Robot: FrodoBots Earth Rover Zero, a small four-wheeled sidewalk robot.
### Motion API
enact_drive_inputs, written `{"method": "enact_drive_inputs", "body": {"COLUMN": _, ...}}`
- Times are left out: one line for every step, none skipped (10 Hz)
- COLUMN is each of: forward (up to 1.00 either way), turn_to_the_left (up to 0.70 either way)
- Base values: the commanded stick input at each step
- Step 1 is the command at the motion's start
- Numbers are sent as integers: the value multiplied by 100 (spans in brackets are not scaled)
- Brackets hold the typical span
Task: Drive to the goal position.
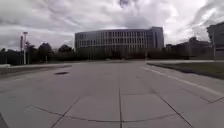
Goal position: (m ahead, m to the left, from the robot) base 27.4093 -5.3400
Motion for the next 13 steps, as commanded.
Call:
{"method": "enact_drive_inputs", "body": {"forward": 70, "turn_to_the_left": 1}}
{"method": "enact_drive_inputs", "body": {"forward": 70, "turn_to_the_left": 1}}
{"method": "enact_drive_inputs", "body": {"forward": 70, "turn_to_the_left": 1}}
{"method": "enact_drive_inputs", "body": {"forward": 70, "turn_to_the_left": 1}}
{"method": "enact_drive_inputs", "body": {"forward": 70, "turn_to_the_left": 1}}
{"method": "enact_drive_inputs", "body": {"forward": 70, "turn_to_the_left": 1}}
{"method": "enact_drive_inputs", "body": {"forward": 70, "turn_to_the_left": 1}}
{"method": "enact_drive_inputs", "body": {"forward": 70, "turn_to_the_left": 1}}
{"method": "enact_drive_inputs", "body": {"forward": 70, "turn_to_the_left": 1}}
{"method": "enact_drive_inputs", "body": {"forward": 70, "turn_to_the_left": 1}}
{"method": "enact_drive_inputs", "body": {"forward": 70, "turn_to_the_left": 1}}
{"method": "enact_drive_inputs", "body": {"forward": 70, "turn_to_the_left": 1}}
{"method": "enact_drive_inputs", "body": {"forward": 70, "turn_to_the_left": 1}}
